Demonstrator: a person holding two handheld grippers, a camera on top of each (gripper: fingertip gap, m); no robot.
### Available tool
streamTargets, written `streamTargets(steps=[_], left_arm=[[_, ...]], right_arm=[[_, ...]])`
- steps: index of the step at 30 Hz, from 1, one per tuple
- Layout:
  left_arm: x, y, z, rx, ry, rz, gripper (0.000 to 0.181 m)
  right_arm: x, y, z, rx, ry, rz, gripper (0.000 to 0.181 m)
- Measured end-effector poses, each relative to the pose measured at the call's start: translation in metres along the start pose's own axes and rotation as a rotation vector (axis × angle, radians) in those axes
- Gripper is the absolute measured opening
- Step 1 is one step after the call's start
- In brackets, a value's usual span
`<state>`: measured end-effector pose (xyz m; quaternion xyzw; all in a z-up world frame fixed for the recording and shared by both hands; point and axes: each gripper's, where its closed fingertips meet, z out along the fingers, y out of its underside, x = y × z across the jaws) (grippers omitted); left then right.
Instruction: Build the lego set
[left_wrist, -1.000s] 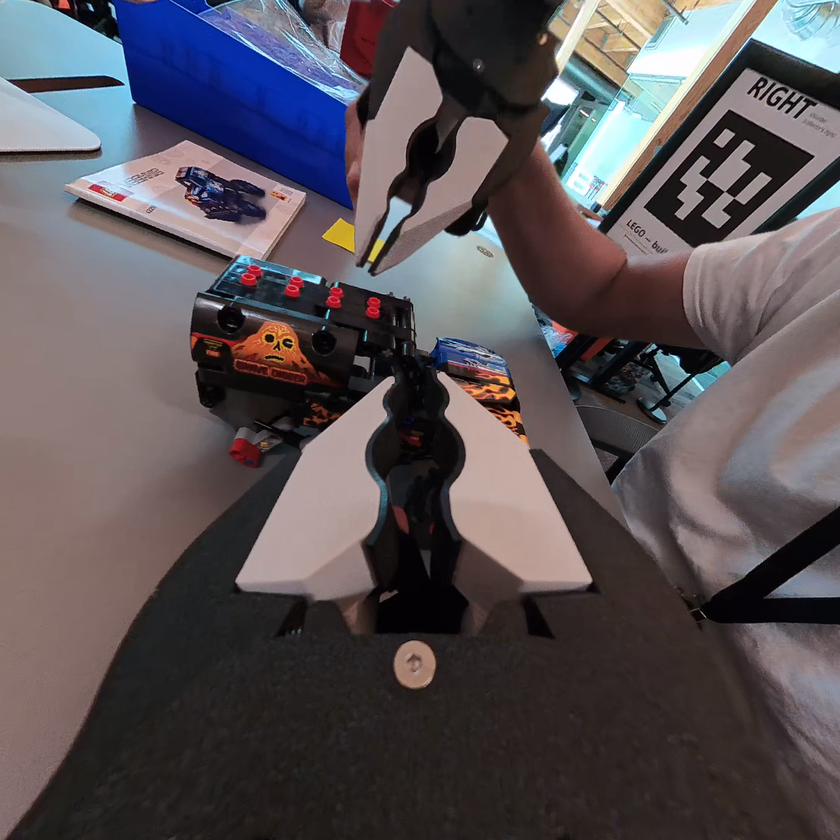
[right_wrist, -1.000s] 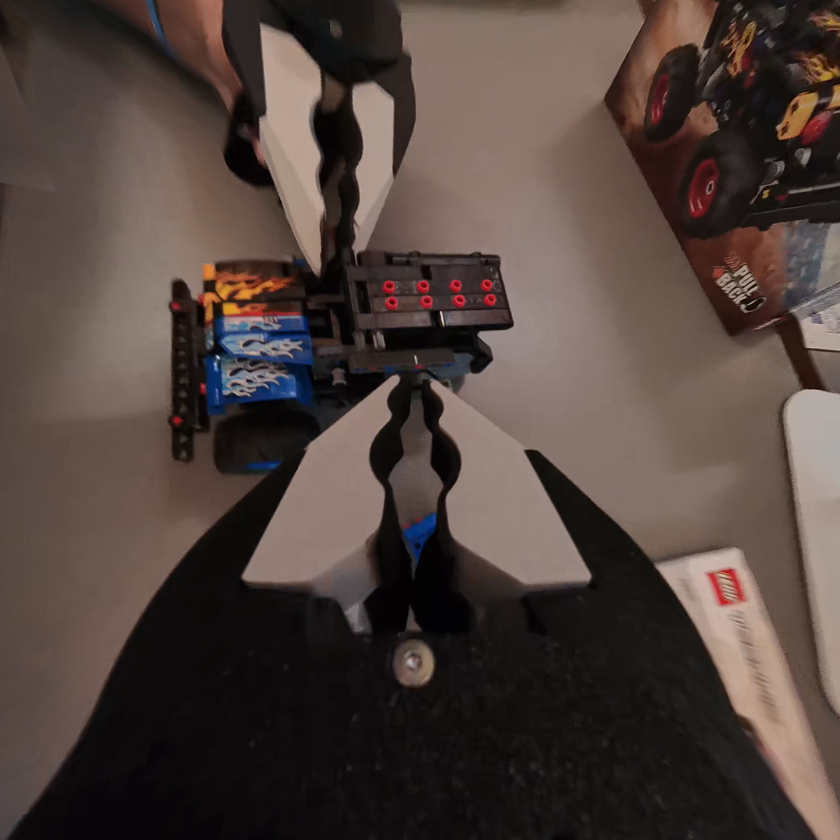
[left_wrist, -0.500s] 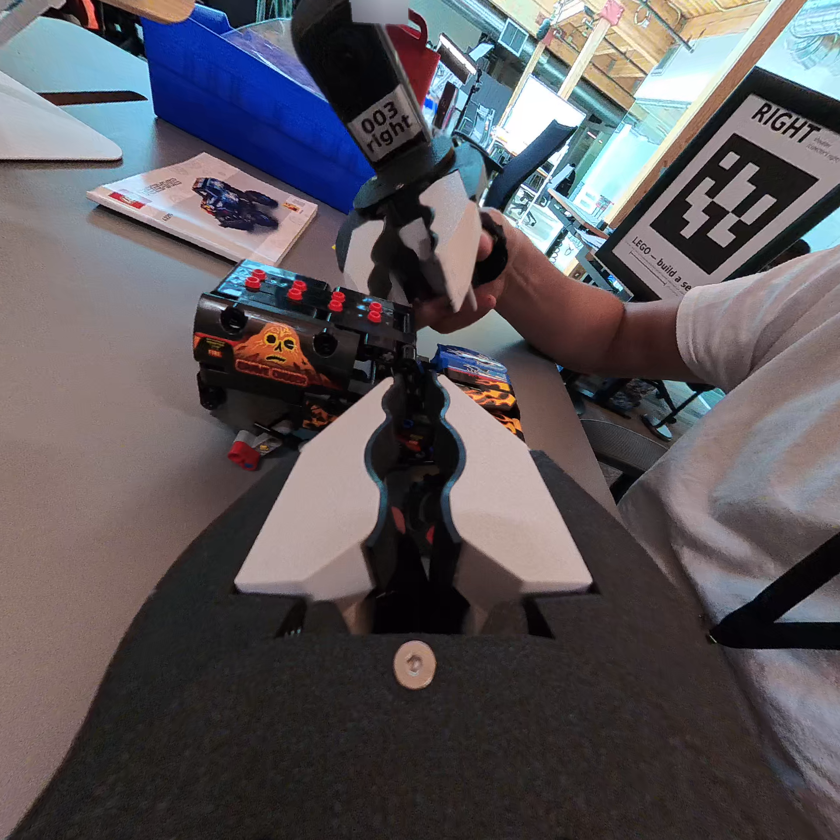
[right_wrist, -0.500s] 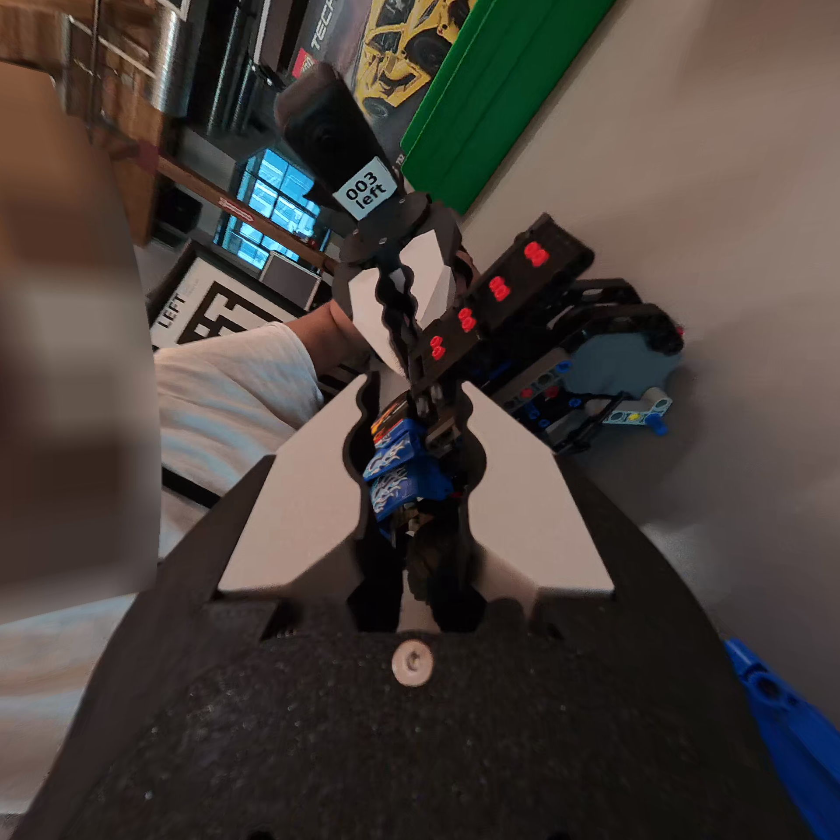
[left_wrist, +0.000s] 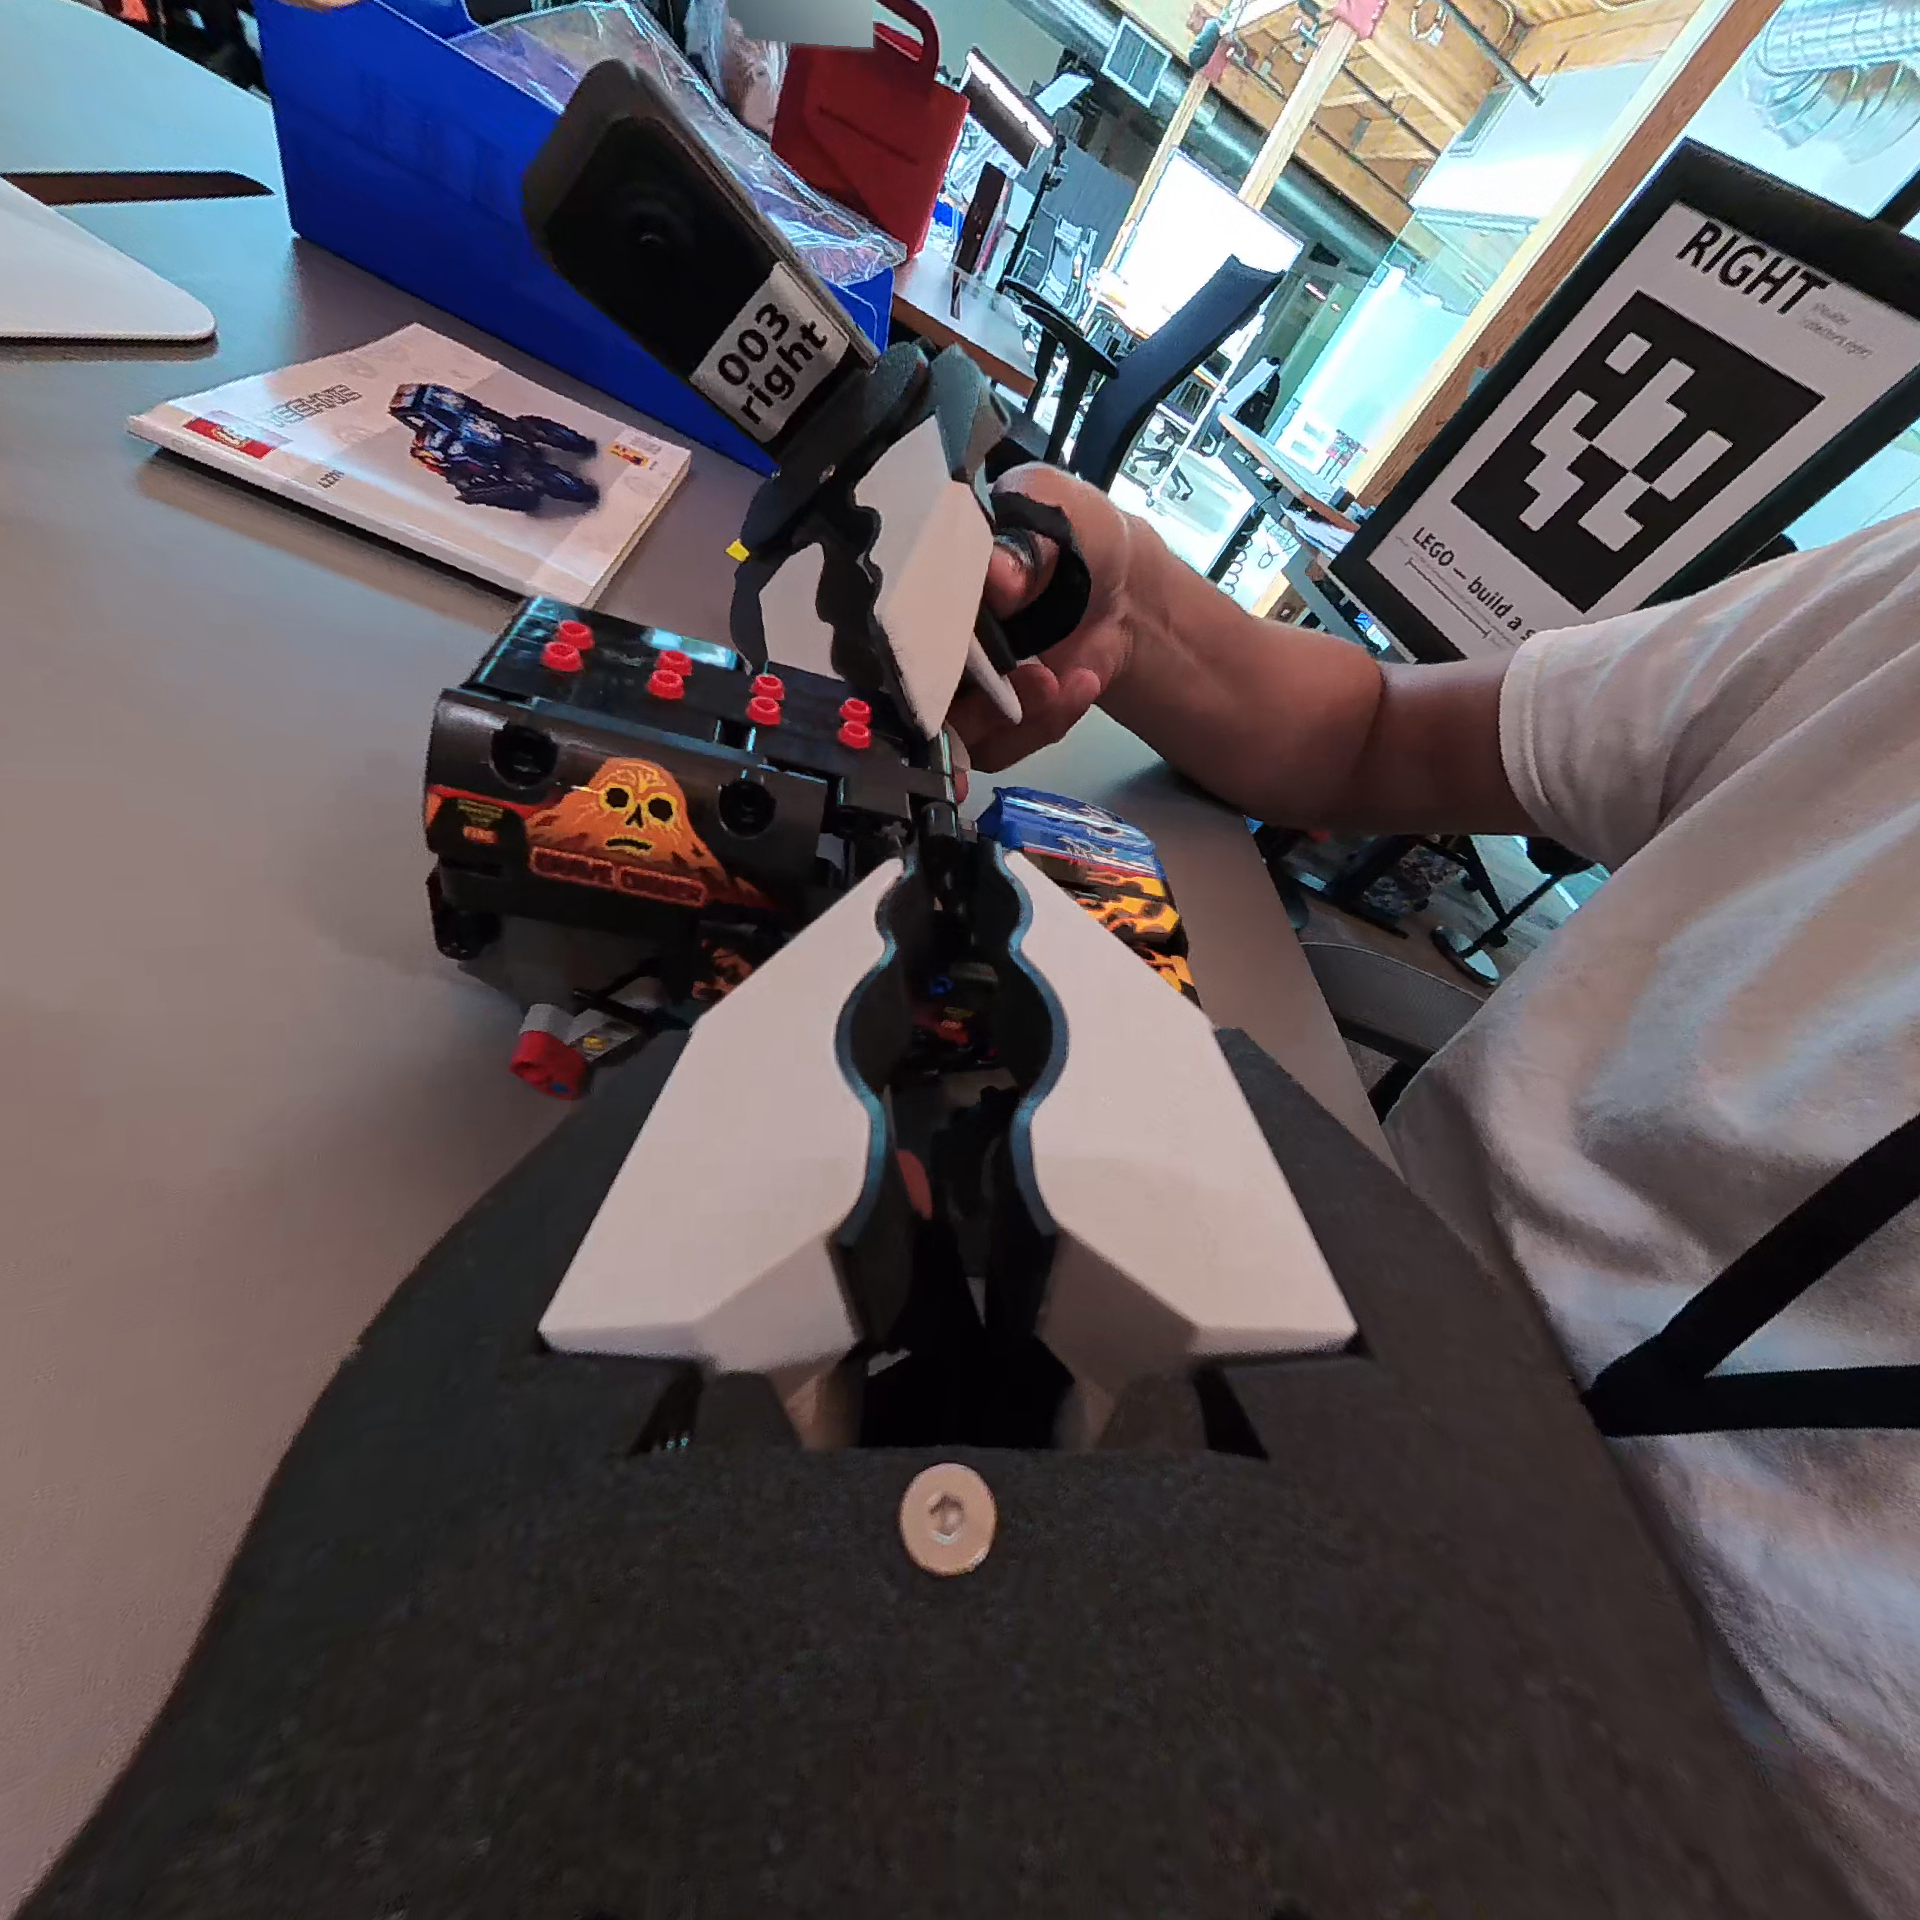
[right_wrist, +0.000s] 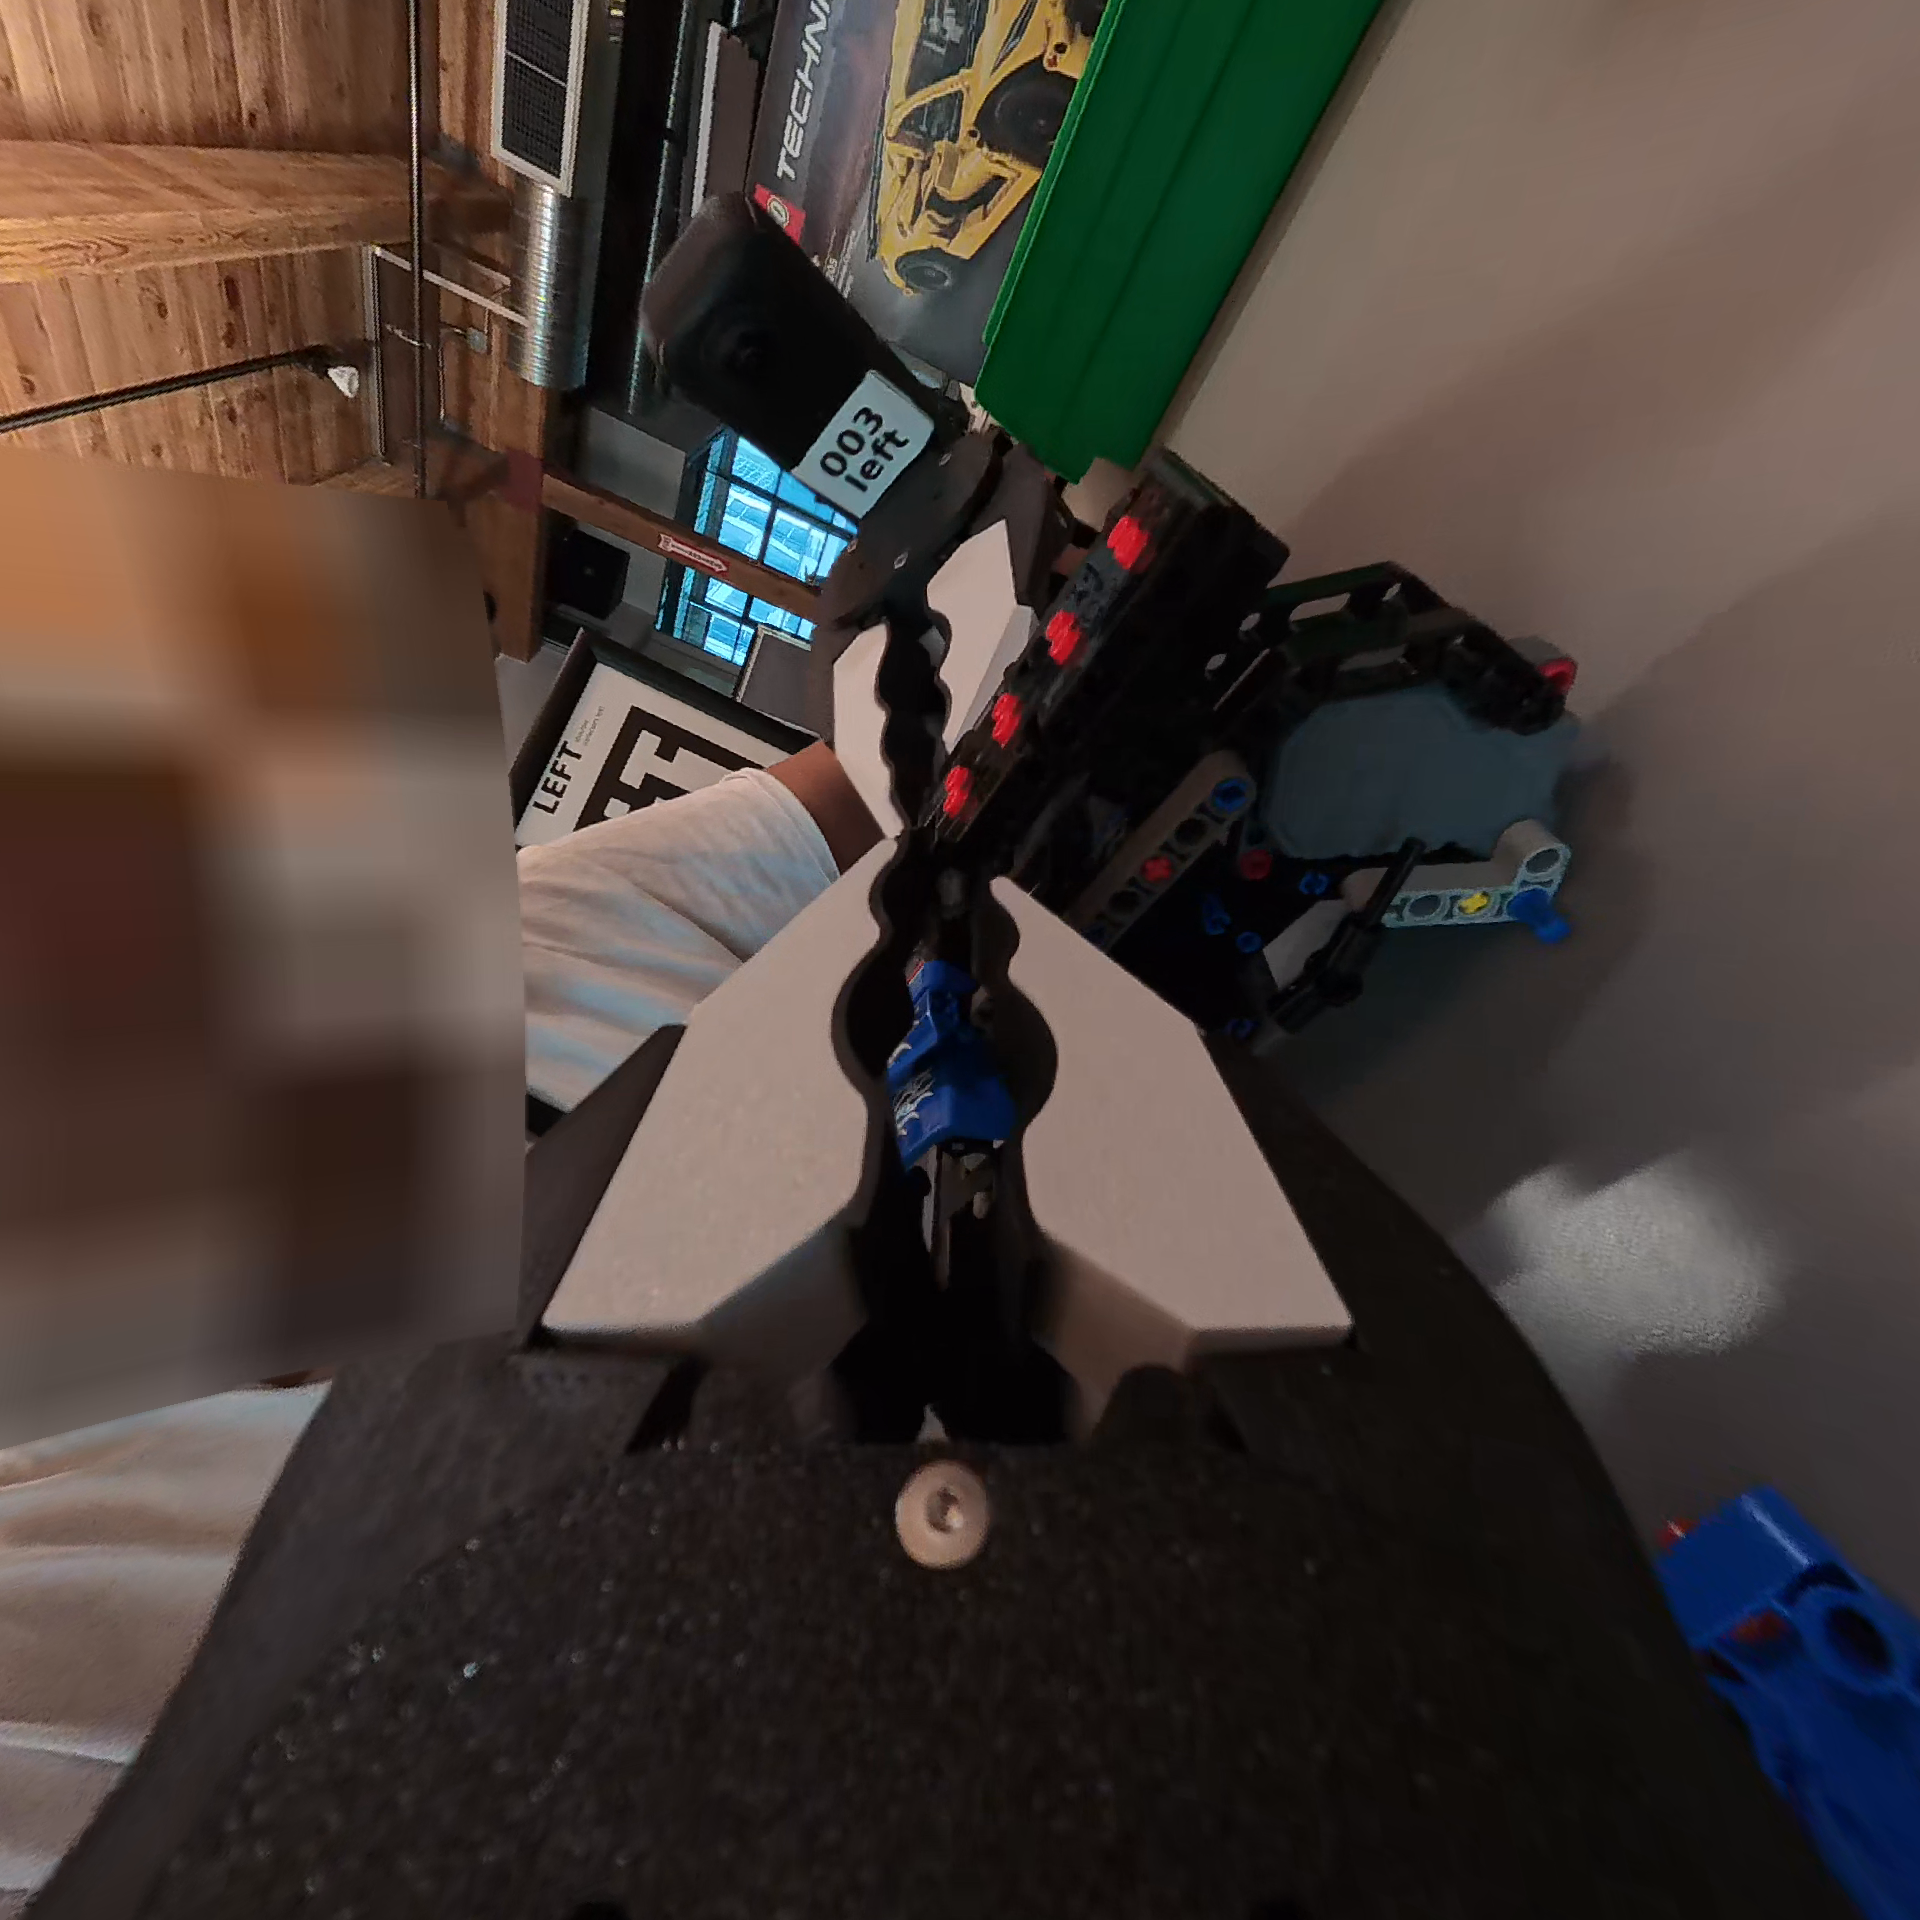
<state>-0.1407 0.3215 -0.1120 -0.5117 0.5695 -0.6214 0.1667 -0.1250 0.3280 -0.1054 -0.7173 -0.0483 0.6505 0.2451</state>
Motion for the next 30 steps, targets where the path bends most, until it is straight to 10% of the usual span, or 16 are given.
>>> streamTargets(steps=[18,25,30], left_arm=[[-0.004,-0.003,-0.002,0.007,-0.047,0.009,0.008],[0.001,-0.003,-0.014,-0.038,0.018,0.074,0.016],[-0.038,-0.020,-0.047,-0.090,-0.142,0.277,0.042]], right_arm=[[-0.004,-0.006,0.000,0.036,0.040,-0.026,0.027],[-0.004,-0.014,-0.017,0.005,0.281,-0.486,0.030],[-0.004,-0.016,-0.011,-0.030,0.388,-0.831,0.076]])
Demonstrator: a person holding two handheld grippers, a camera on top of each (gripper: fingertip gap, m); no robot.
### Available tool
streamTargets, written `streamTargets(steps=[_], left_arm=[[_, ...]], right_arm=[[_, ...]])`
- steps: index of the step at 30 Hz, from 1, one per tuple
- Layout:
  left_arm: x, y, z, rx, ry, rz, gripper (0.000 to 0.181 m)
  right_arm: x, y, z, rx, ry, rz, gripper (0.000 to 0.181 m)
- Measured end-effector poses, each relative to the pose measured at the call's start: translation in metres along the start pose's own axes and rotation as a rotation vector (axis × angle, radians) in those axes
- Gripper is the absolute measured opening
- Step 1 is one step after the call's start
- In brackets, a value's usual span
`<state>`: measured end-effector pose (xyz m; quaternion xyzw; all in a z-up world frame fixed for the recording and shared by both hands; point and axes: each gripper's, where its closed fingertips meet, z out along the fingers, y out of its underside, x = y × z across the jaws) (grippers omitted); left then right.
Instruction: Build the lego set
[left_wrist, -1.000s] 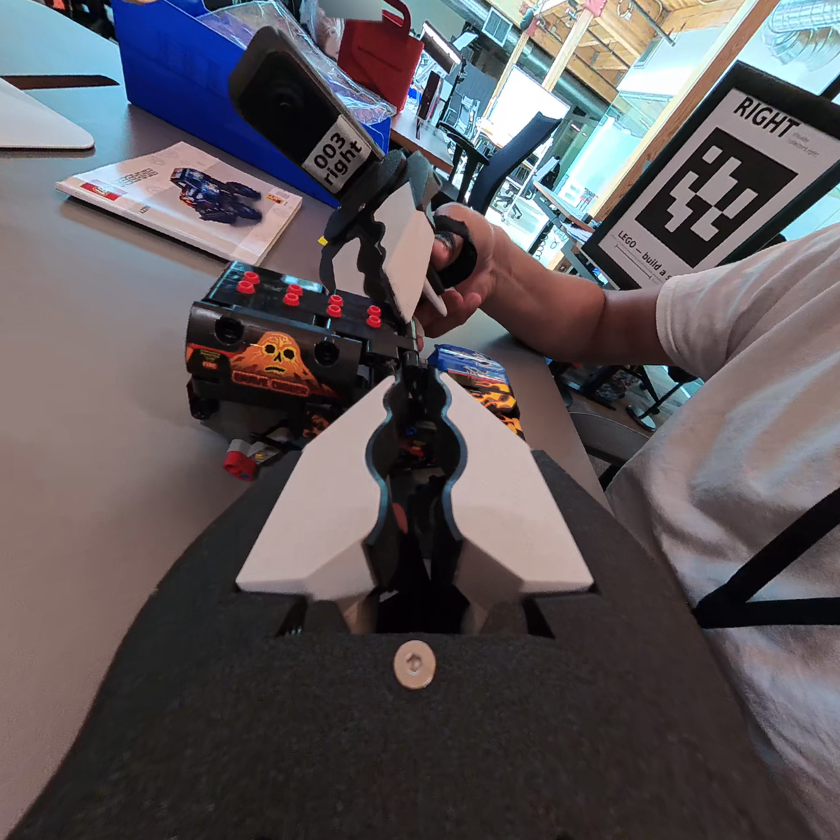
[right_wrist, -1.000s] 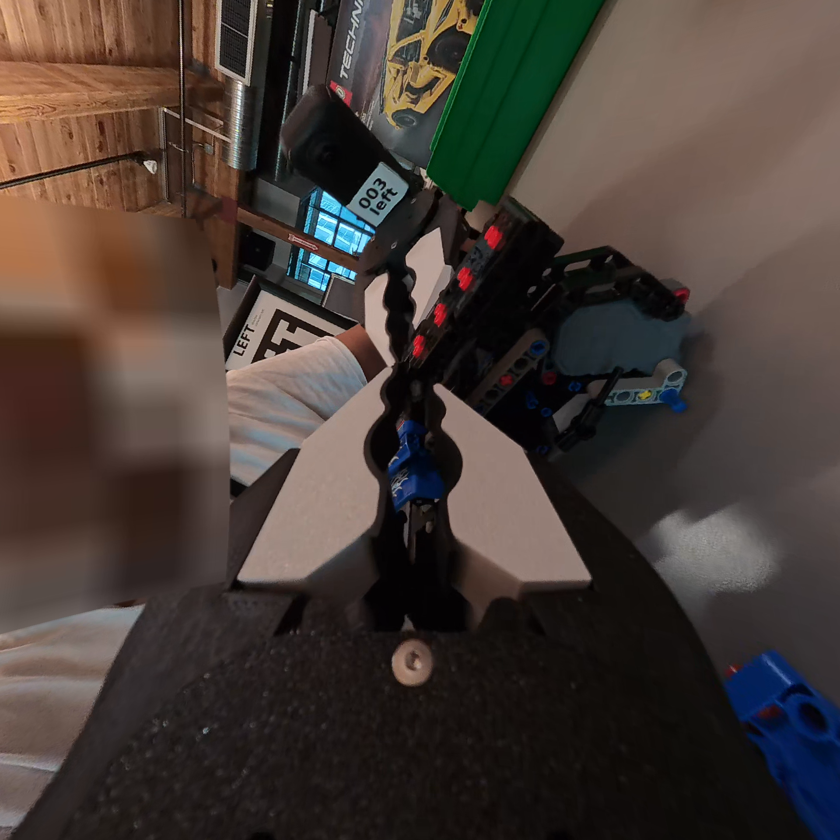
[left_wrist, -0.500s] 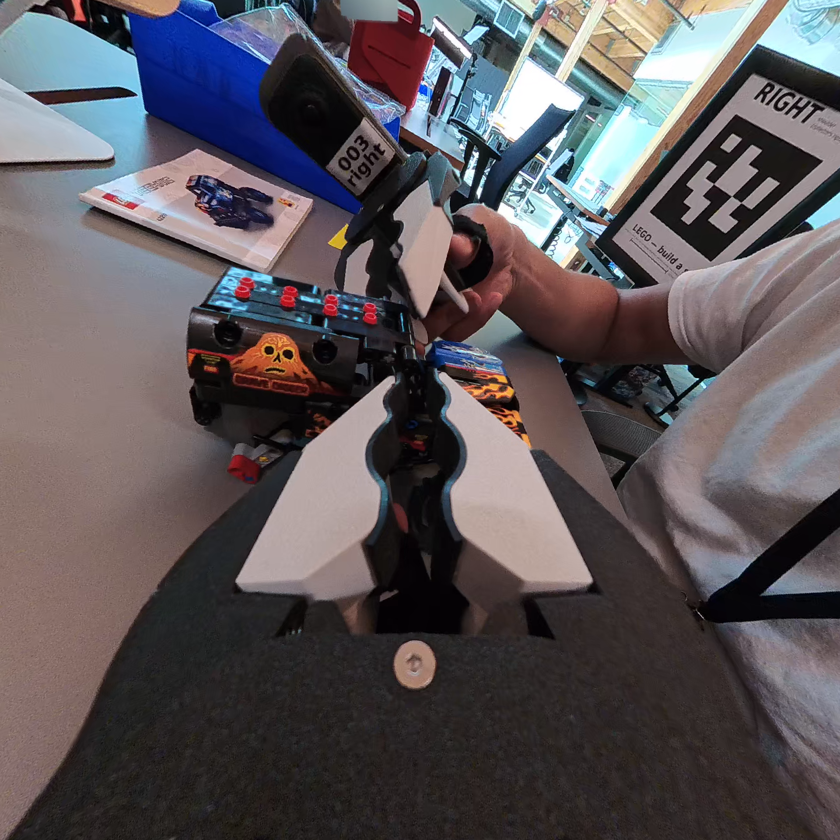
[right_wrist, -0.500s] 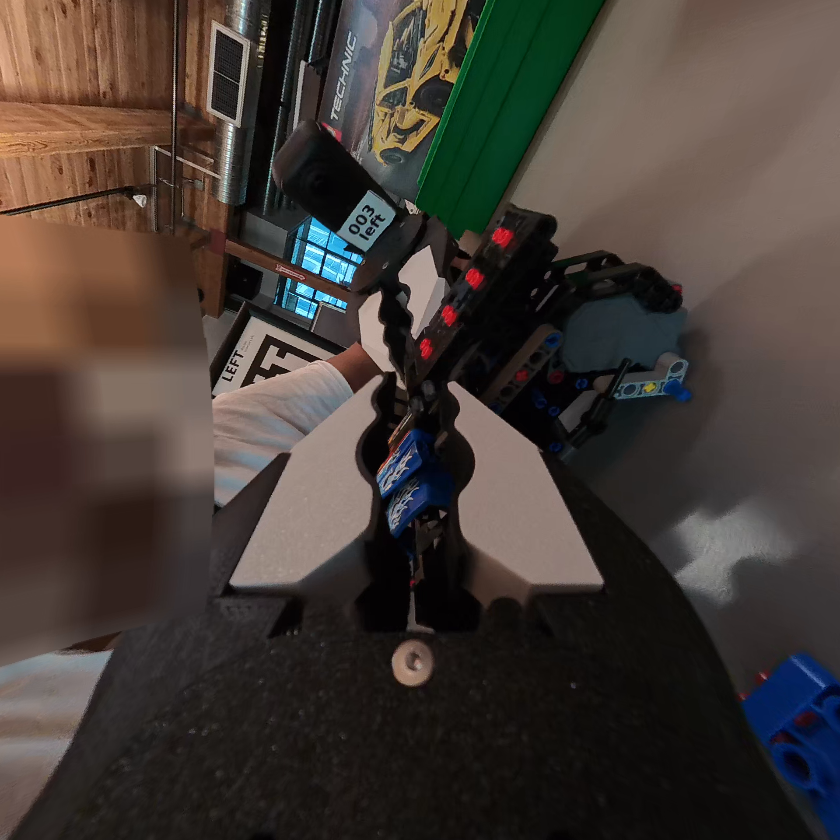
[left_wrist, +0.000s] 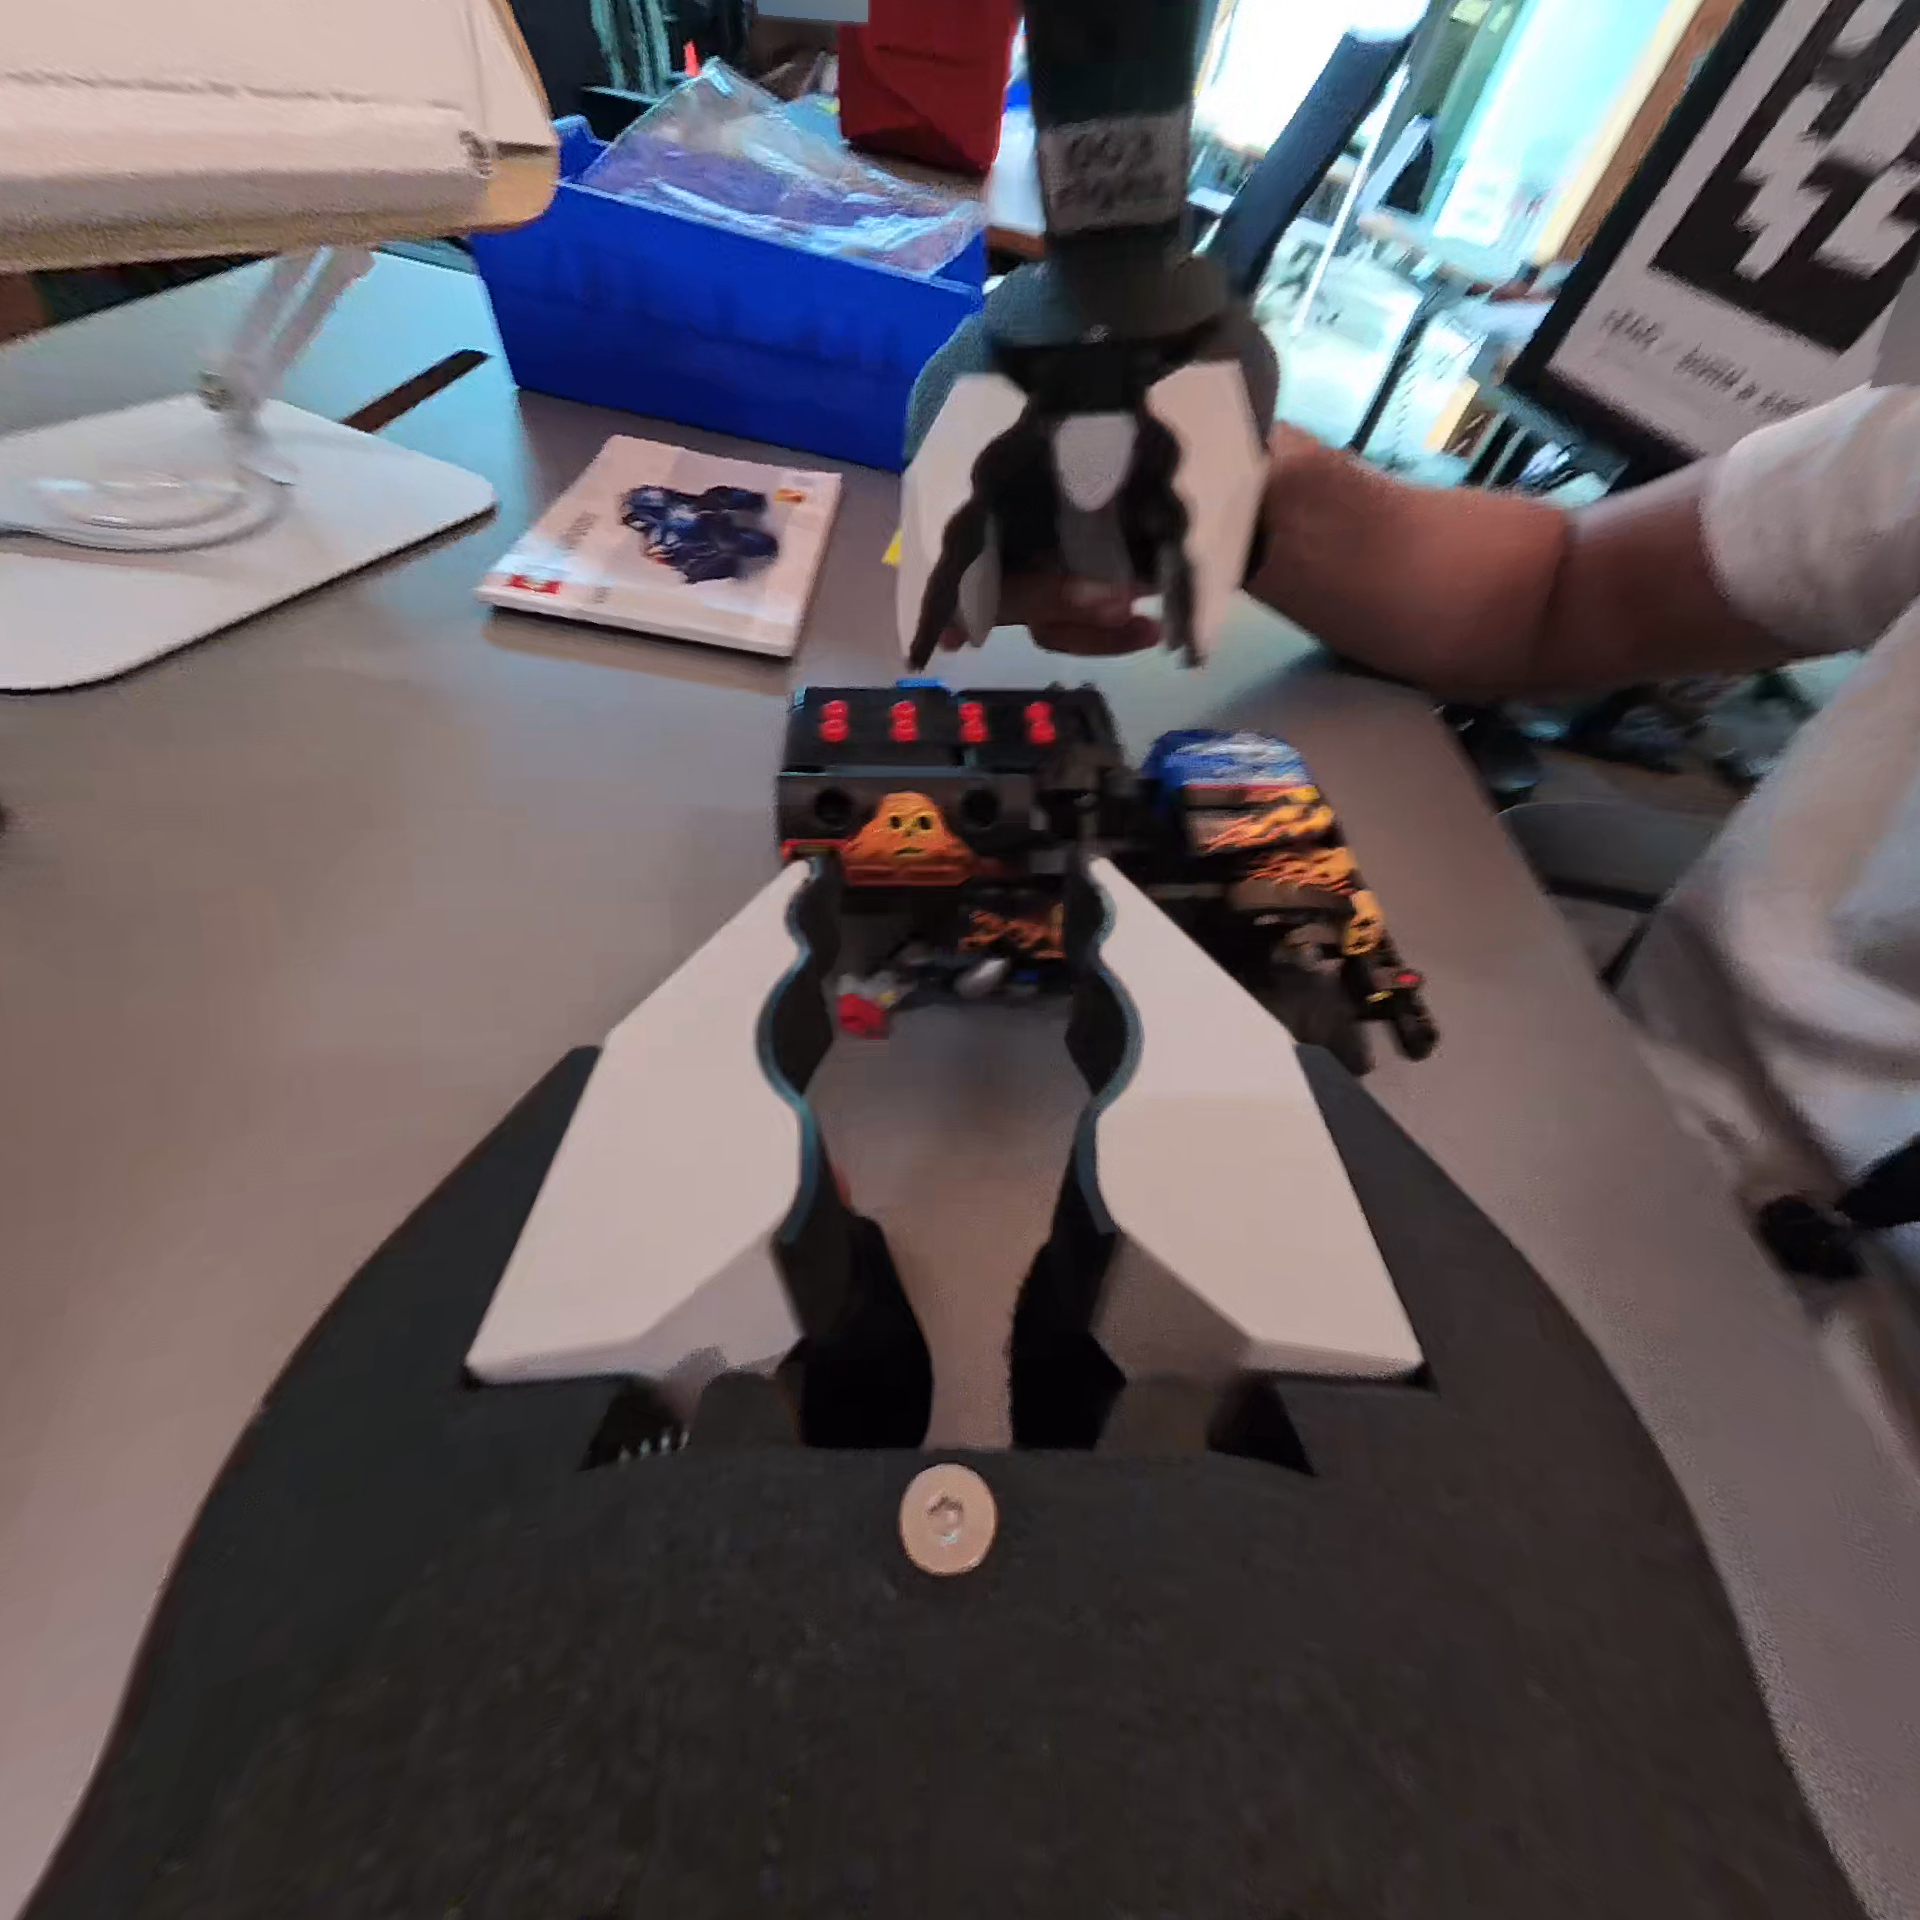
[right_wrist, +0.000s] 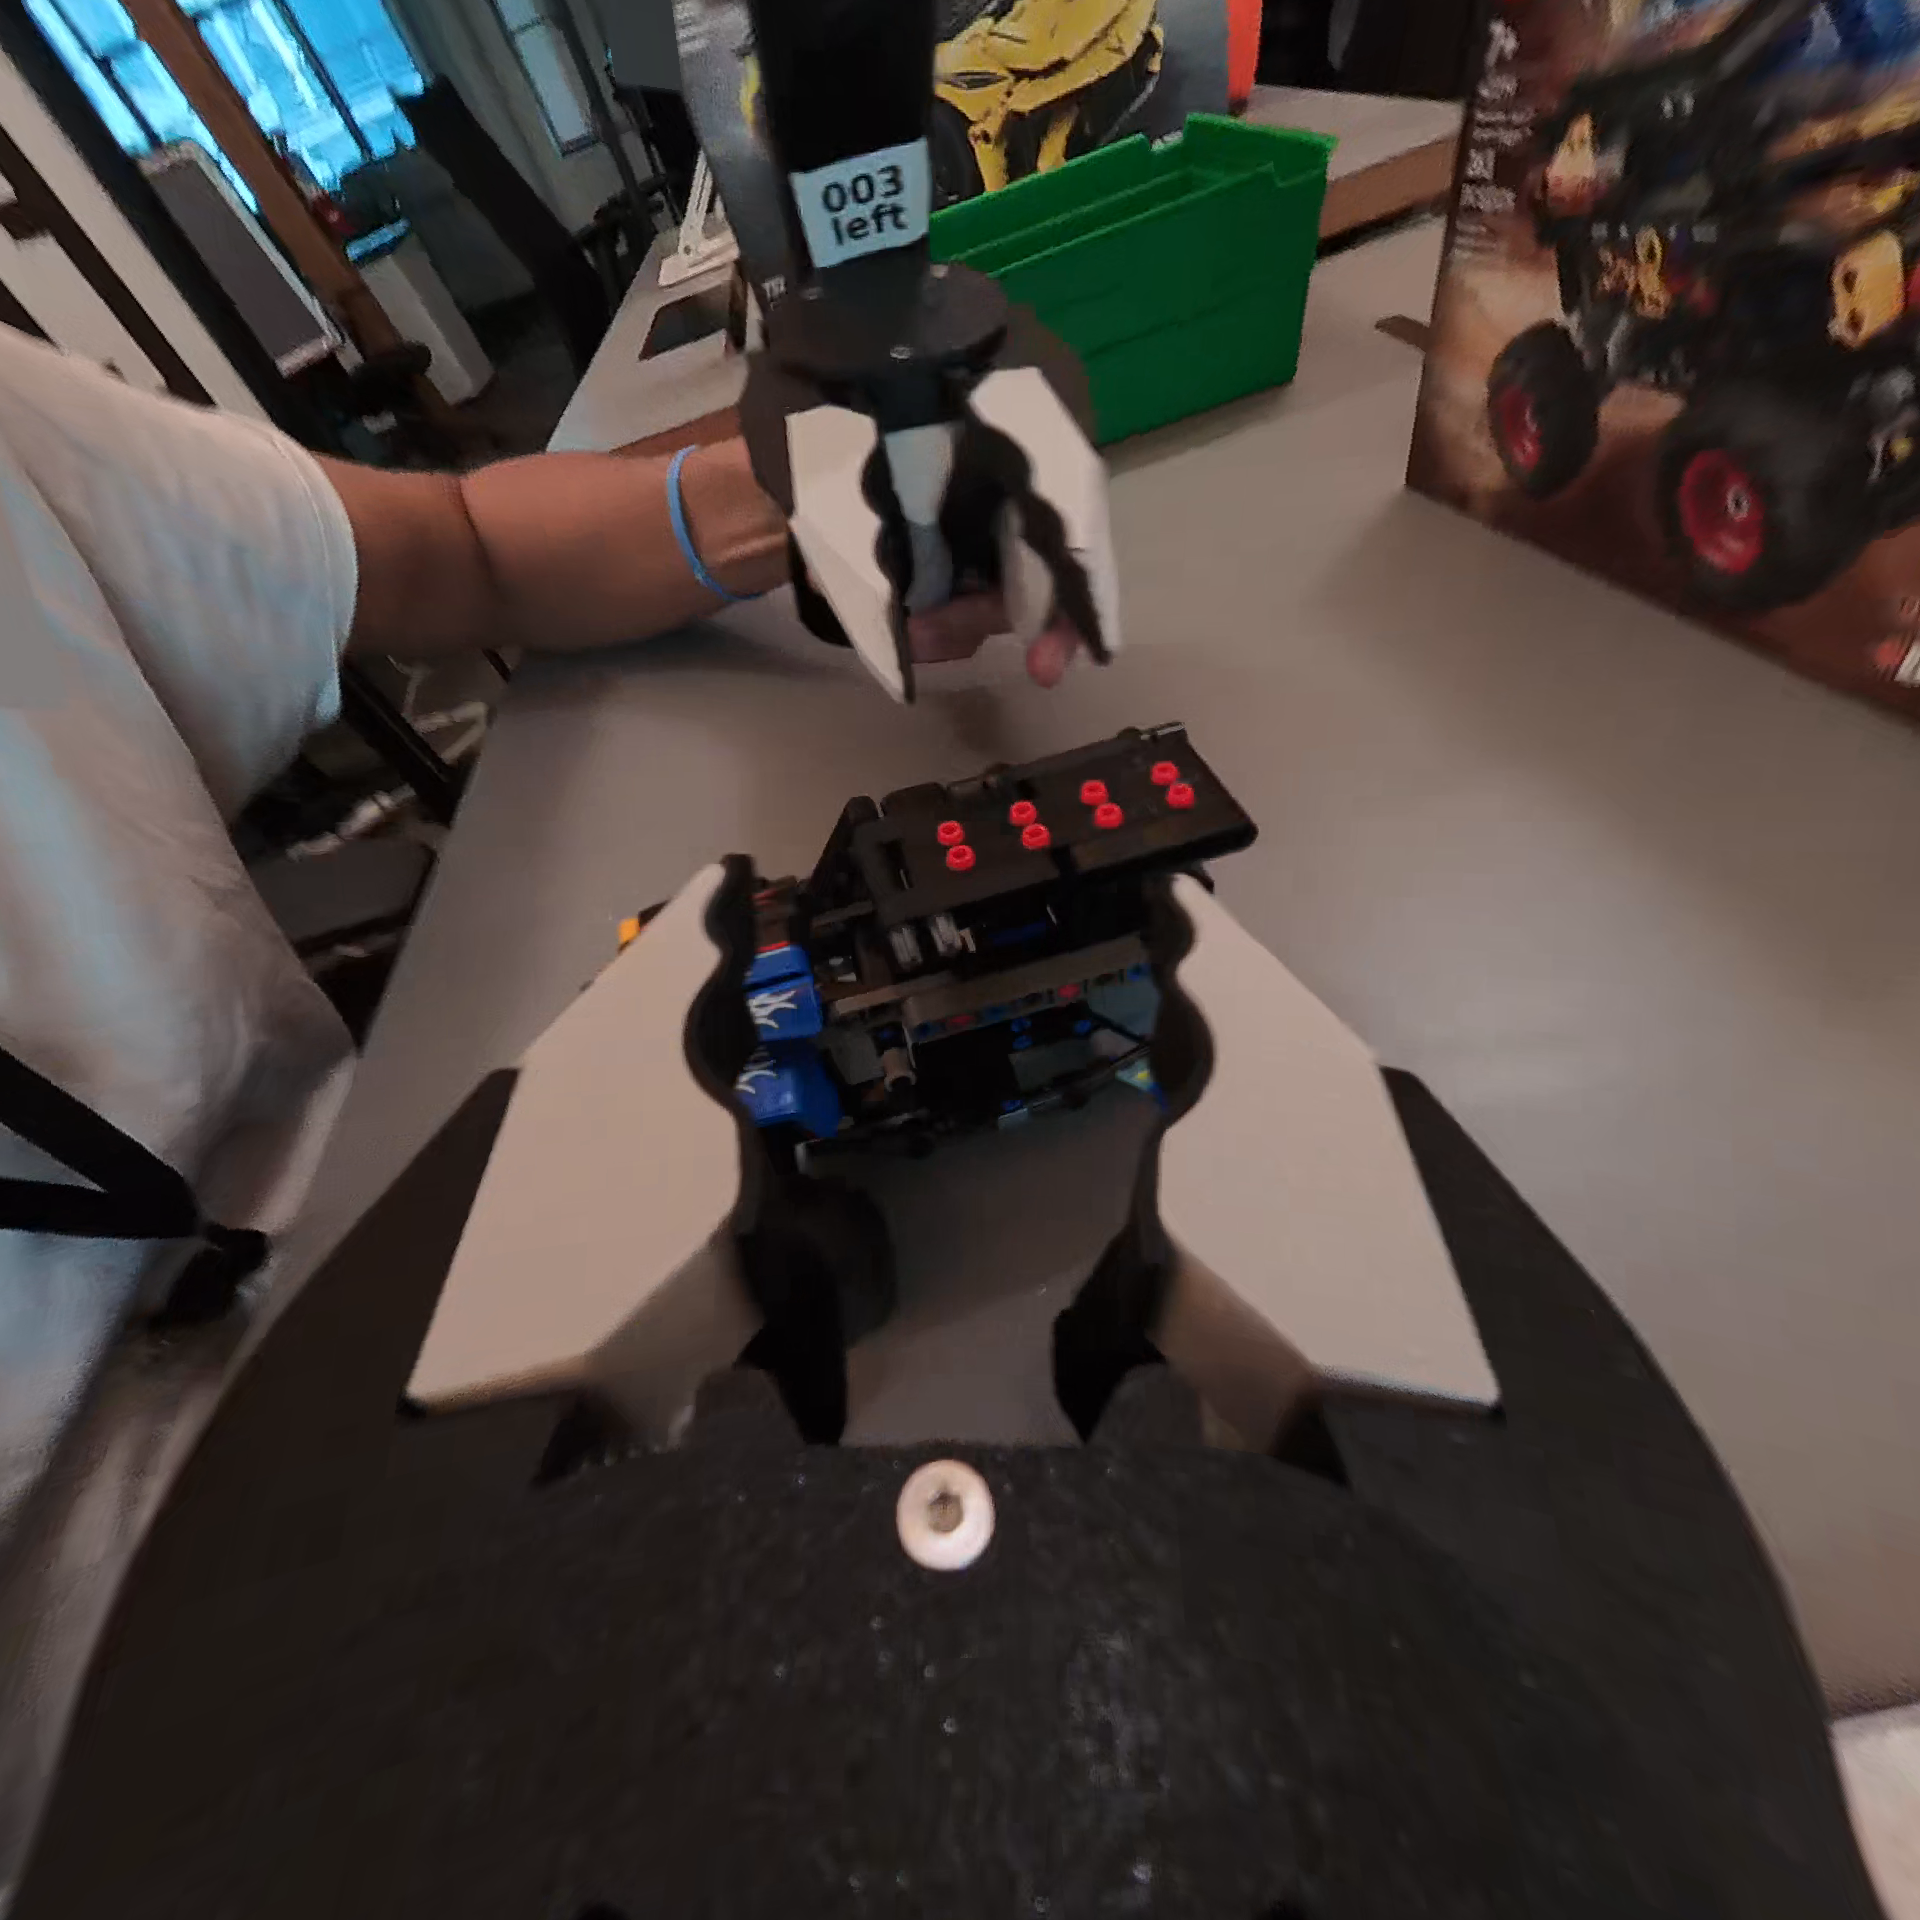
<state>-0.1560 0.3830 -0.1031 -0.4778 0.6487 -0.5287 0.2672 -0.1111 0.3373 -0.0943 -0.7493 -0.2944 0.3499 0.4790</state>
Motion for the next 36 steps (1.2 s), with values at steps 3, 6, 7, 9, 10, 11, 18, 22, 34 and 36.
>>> streamTargets(steps=[3,6,7,9,10,11,18,22,34,36], left_arm=[[-0.009,0.010,0.017,-0.062,-0.049,0.074,0.069],[-0.008,0.007,0.031,-0.054,-0.023,0.056,0.071],[-0.009,0.005,0.033,-0.046,-0.015,0.051,0.069],[-0.006,0.004,0.038,-0.035,0.019,0.055,0.062],[-0.005,0.004,0.039,-0.033,0.030,0.060,0.059],[-0.004,0.005,0.040,-0.033,0.034,0.070,0.059],[-0.003,0.006,0.037,-0.015,0.004,0.103,0.058],[-0.002,0.007,0.036,-0.002,0.023,0.089,0.058],[-0.005,0.007,0.033,0.019,-0.047,0.121,0.058],[0.000,0.005,0.034,0.009,-0.060,0.153,0.058]], right_arm=[[0.014,0.004,0.004,-0.094,0.077,-0.168,0.089],[0.022,0.005,0.012,-0.083,0.020,-0.183,0.091],[0.020,0.007,0.018,-0.076,-0.034,-0.159,0.094],[0.020,0.015,0.030,-0.085,-0.077,-0.139,0.096],[0.021,0.019,0.035,-0.093,-0.067,-0.156,0.096],[0.020,0.017,0.037,-0.075,-0.070,-0.163,0.099],[0.018,0.018,0.038,-0.094,-0.082,-0.202,0.097],[0.017,0.020,0.037,-0.097,-0.079,-0.190,0.094],[0.016,0.023,0.021,-0.166,-0.055,-0.155,0.060],[0.010,0.024,0.009,-0.220,-0.160,0.026,0.068]])
